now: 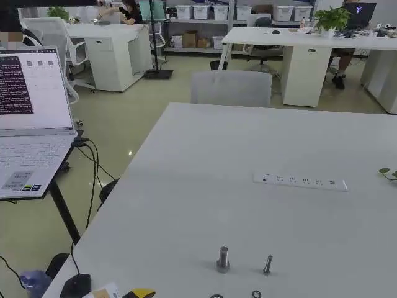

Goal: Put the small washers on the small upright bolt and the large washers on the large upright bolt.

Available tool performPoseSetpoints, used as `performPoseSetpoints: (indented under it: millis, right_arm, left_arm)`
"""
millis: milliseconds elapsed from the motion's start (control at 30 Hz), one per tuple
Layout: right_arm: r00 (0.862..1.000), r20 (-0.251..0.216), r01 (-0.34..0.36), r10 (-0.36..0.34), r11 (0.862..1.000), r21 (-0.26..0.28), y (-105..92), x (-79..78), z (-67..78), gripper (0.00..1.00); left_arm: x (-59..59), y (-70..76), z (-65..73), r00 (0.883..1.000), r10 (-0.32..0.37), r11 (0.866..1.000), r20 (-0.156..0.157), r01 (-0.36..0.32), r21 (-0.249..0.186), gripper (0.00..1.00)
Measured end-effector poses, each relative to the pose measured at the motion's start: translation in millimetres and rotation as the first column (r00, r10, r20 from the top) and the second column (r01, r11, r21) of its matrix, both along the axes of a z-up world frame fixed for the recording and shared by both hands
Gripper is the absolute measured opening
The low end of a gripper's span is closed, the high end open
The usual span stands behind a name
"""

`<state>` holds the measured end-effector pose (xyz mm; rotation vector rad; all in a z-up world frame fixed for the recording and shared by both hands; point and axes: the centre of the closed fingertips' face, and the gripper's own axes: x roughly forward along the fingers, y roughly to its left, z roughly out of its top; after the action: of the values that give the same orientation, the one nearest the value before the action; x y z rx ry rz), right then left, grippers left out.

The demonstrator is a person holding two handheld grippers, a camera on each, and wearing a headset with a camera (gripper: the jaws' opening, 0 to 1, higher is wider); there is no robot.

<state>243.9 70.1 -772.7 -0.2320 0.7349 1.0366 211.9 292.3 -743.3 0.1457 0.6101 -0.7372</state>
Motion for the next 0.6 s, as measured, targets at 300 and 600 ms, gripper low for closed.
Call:
performPoseSetpoints:
  millis: [300,600]
  right_arm:
    - [1.0,0.006,-0.019,0.019,1.0,-0.003,2.4,2.8,0.9,0.82]
    - [1.0,-0.006,-0.022,0.022,1.0,0.014,7.4,2.0,1.5,0.9]
  left_arm:
    - [3.2,5.6,-1.3,1.0,0.002,1.0,-0.018,-0.002,0.005,0.91]
    - [-1.0,5.1,-5.9,0.999,-0.011,1.0,-0.042,0.011,0.004,0.97]
